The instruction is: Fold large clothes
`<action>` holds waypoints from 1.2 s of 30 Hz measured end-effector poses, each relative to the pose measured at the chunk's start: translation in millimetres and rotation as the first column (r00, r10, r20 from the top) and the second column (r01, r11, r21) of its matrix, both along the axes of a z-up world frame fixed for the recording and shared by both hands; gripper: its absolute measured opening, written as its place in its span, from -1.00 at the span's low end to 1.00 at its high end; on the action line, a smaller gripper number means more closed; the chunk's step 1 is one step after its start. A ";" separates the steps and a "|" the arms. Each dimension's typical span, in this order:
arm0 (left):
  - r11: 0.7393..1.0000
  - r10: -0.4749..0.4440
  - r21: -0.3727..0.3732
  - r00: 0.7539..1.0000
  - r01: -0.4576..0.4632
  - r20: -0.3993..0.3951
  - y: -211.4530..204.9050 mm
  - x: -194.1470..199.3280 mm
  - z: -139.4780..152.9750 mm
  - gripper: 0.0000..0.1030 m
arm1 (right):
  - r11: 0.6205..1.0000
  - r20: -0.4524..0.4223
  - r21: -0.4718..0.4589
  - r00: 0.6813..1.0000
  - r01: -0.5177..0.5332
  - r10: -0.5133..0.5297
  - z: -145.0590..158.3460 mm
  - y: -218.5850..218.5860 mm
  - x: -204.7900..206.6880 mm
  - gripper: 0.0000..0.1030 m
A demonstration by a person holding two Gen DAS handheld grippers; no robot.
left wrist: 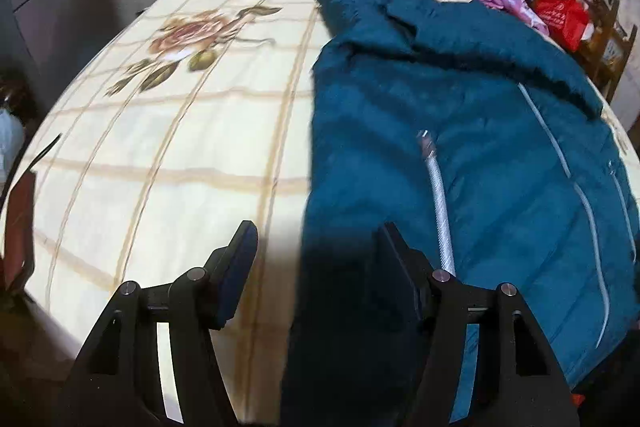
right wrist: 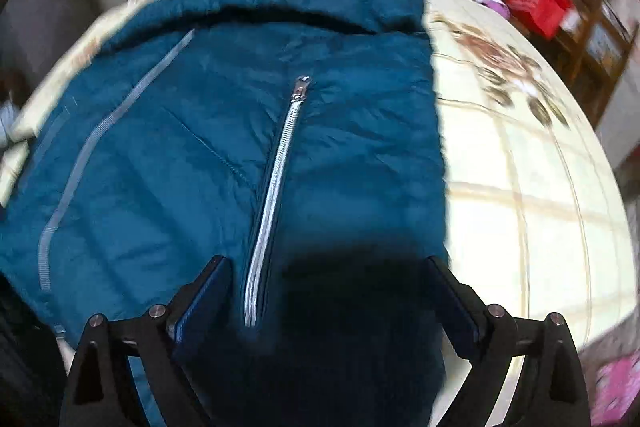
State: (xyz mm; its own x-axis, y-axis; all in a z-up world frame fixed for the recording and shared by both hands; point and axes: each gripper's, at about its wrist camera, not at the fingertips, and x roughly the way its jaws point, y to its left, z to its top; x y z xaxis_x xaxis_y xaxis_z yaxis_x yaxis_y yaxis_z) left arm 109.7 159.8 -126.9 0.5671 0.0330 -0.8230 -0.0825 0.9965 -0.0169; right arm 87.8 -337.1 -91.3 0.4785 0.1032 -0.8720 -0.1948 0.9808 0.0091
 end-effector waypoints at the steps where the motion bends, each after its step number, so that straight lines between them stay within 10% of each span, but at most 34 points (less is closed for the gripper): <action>1: 1.000 -0.003 -0.003 1.000 0.003 0.008 1.4 -5.7 0.4 0.22 | 0.999 0.039 0.037 0.999 0.015 -0.016 9.6 -8.4 -11.7 0.83; 5: 0.999 -0.015 -0.031 1.000 0.016 0.018 5.1 -26.8 -3.9 0.22 | 0.986 0.178 0.132 0.976 0.104 -0.127 28.8 -47.0 -58.9 0.84; 14: 0.989 -0.019 -0.146 1.000 0.018 -0.002 7.1 -39.7 -19.4 0.24 | 0.891 0.111 0.415 0.961 0.185 -0.252 -18.4 -89.5 -81.2 0.84; 25: 0.981 -0.010 -0.194 1.000 0.015 0.027 1.3 -64.6 -19.3 0.29 | 0.900 0.161 0.426 0.971 0.091 -0.174 -20.2 -72.4 -78.2 0.85; 36: 0.968 0.002 -0.252 0.999 0.012 0.053 3.4 -89.1 -17.9 0.29 | 0.787 0.119 0.598 0.955 0.150 -0.273 -23.8 -95.0 -81.0 0.85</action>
State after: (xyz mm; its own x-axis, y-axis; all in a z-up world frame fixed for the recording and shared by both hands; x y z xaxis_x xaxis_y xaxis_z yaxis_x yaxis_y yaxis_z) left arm 20.6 163.2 -144.8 0.6091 -0.1746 -0.7737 -0.0698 0.9599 -0.2716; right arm 6.8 -432.1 -115.1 0.6963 0.4330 -0.5724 -0.0408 0.8201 0.5707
